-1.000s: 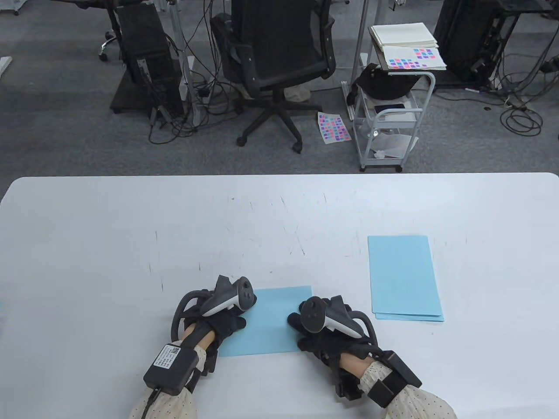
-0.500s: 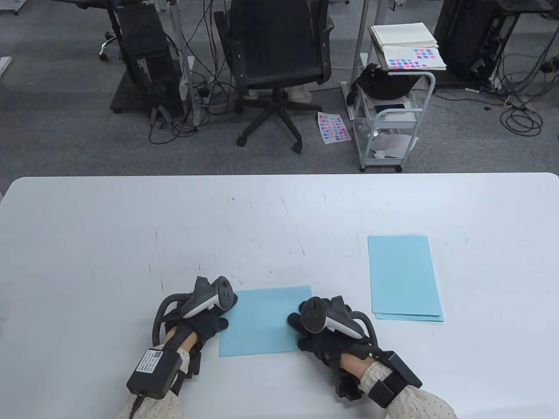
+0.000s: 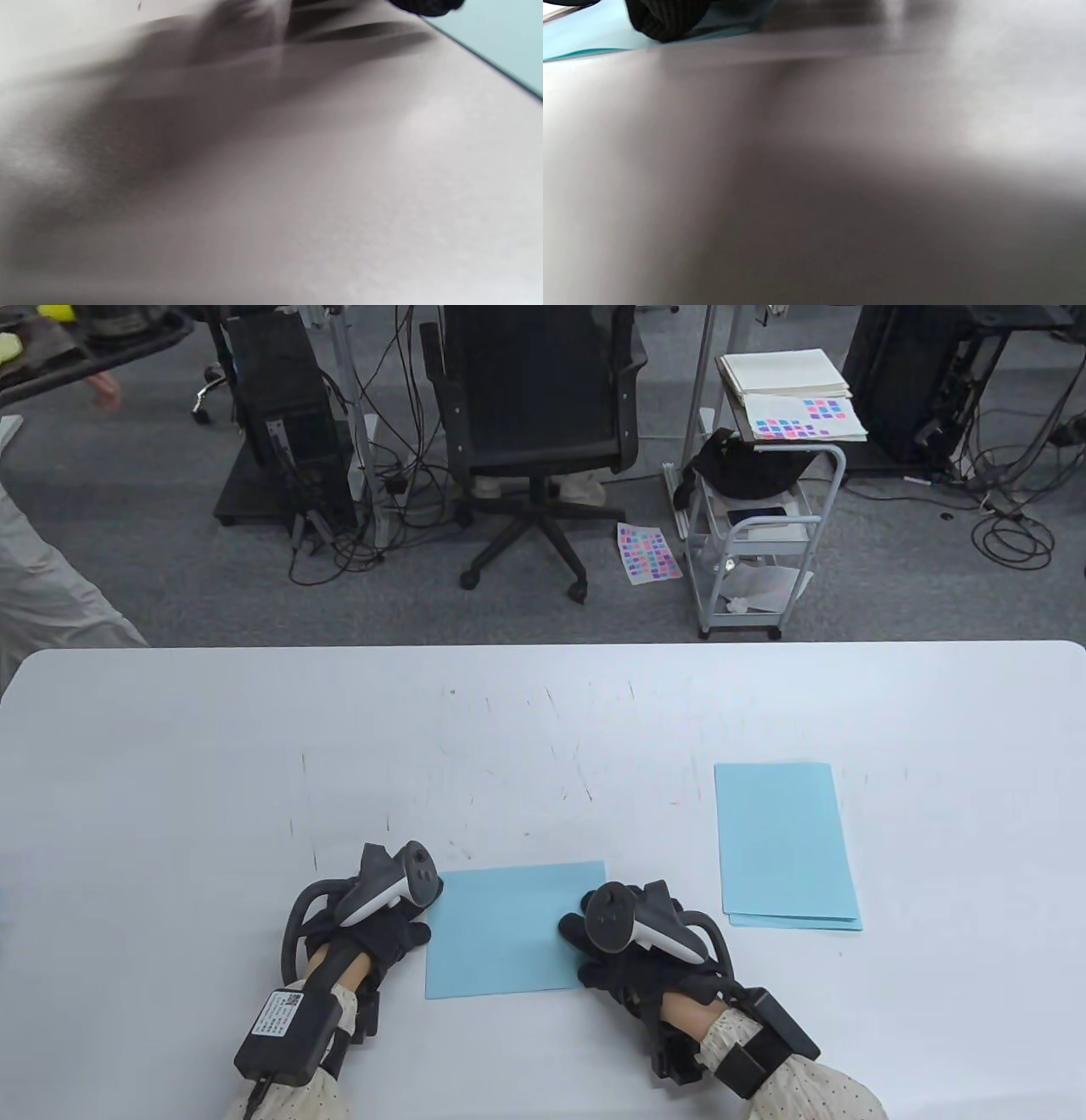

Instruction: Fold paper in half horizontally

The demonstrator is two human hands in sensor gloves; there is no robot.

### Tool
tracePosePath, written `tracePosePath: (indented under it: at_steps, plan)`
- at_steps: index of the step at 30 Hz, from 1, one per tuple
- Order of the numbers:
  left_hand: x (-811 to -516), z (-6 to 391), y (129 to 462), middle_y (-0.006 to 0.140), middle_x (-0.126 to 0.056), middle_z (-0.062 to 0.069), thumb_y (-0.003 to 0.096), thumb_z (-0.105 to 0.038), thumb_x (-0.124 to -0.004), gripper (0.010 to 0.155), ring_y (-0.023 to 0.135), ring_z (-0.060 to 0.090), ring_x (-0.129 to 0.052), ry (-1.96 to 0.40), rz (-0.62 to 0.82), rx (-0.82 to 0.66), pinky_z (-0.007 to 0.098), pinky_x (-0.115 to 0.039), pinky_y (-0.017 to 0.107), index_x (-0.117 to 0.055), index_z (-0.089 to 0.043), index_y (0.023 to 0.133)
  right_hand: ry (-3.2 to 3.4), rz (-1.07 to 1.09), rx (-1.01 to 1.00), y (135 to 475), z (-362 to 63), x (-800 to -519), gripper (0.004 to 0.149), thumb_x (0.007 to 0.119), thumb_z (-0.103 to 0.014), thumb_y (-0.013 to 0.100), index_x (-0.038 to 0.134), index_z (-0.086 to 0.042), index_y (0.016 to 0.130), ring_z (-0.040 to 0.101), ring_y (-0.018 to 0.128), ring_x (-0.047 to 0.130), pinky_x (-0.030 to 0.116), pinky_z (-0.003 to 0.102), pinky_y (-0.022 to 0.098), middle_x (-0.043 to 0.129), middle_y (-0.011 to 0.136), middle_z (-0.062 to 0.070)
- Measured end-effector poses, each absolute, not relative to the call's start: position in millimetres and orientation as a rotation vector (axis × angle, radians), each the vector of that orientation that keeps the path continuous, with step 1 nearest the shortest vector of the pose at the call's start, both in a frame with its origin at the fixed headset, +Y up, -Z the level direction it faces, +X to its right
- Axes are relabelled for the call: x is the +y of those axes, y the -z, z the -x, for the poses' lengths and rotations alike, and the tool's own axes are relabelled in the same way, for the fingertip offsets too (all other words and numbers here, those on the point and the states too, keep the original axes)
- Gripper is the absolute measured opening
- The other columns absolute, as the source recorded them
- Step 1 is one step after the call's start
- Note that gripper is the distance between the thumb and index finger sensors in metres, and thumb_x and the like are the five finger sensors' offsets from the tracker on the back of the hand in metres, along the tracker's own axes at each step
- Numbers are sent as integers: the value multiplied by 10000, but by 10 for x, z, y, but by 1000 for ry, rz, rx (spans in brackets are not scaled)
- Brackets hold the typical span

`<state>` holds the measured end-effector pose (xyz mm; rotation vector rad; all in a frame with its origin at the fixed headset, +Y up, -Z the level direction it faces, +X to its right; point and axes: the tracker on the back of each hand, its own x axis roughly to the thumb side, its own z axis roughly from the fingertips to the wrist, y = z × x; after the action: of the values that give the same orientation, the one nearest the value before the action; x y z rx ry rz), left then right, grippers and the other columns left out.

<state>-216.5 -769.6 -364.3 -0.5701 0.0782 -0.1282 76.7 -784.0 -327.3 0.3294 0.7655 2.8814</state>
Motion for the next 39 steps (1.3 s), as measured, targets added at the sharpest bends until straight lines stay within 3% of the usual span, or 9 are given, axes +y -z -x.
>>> tracePosePath:
  at_steps: [8, 19, 26, 33, 39]
  plan:
    - [-7518, 2239, 3412, 1162, -268, -319, 377, -582, -655, 704, 1167, 108, -248, 49, 413, 89, 490, -344, 896, -307, -628, 988, -2881, -330, 768, 3274, -768, -7838, 640, 659, -459, 472, 326, -511, 1017, 301, 1073, 56, 104, 639, 735, 153, 1161, -193]
    - [-7364, 2048, 3101, 1182, -160, -268, 352, -627, -644, 763, 1168, 149, -151, 59, 136, 39, 535, -270, 892, -227, -639, 991, -2883, -330, 758, 3280, -760, -7831, 642, 674, -458, 471, 347, -504, 1021, 309, 1077, 83, 103, 641, 736, 172, 1166, -183]
    - [-7391, 1978, 3027, 1183, -146, -260, 347, -630, -644, 759, 1164, 155, -130, 84, 119, 13, 543, -254, 889, -233, -650, 986, -2909, -333, 719, 3334, -682, -7719, 642, 703, -455, 471, 417, -460, 1045, 329, 1081, 97, 113, 654, 731, 230, 1190, -127]
    - [-7383, 1990, 2974, 1183, -149, -258, 343, -631, -645, 761, 1163, 156, -131, 80, 112, 11, 544, -257, 888, -238, -648, 986, -2896, -291, 564, 3675, -369, -7478, 674, 715, -402, 483, 349, -448, 1048, 329, 1079, 84, 120, 655, 734, 202, 1190, -110]
    - [-7386, 2031, 2957, 1184, -150, -251, 343, -630, -645, 767, 1162, 160, -132, 61, 120, 15, 545, -261, 887, -237, -637, 993, -2909, -255, 619, 3945, -89, -7583, 748, 735, -322, 487, 248, -394, 1050, 334, 1076, 91, 125, 660, 732, 226, 1186, -90]
